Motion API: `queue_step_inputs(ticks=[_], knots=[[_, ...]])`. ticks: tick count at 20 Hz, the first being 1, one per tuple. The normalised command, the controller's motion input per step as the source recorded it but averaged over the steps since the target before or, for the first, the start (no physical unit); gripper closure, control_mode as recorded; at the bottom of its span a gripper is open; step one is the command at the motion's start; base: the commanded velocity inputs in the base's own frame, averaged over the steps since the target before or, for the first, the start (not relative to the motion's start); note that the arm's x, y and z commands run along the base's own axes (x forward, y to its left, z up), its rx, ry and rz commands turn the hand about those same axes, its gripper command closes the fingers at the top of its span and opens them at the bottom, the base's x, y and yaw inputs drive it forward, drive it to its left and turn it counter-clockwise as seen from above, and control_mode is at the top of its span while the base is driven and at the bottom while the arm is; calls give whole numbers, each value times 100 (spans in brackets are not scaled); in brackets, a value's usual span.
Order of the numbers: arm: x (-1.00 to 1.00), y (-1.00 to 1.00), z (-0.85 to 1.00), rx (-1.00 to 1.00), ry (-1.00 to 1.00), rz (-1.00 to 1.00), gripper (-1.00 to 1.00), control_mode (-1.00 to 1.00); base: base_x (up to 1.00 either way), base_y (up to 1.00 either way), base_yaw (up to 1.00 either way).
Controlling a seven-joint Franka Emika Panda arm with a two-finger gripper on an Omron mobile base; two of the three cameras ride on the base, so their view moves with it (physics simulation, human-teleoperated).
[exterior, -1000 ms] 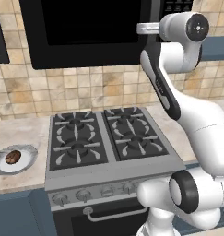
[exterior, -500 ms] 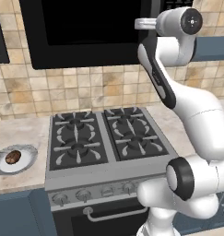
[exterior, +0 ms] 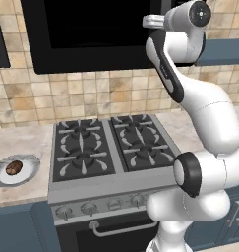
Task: Pick the potato from the counter and place it in the microwave. Then turn on the microwave.
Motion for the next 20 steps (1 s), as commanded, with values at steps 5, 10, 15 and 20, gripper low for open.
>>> queue_step_inputs(ticks=[5, 10, 15, 20], knots=[[35, -4, 0, 2, 5, 0, -100, -100, 0, 0, 0], [41, 0, 0, 1, 2, 0, -100, -100, 0, 0, 0], [41, 0, 0, 0, 1, 0, -100, -100, 0, 0, 0], [31, 0, 0, 0, 0, 0, -100, -100, 0, 0, 0]])
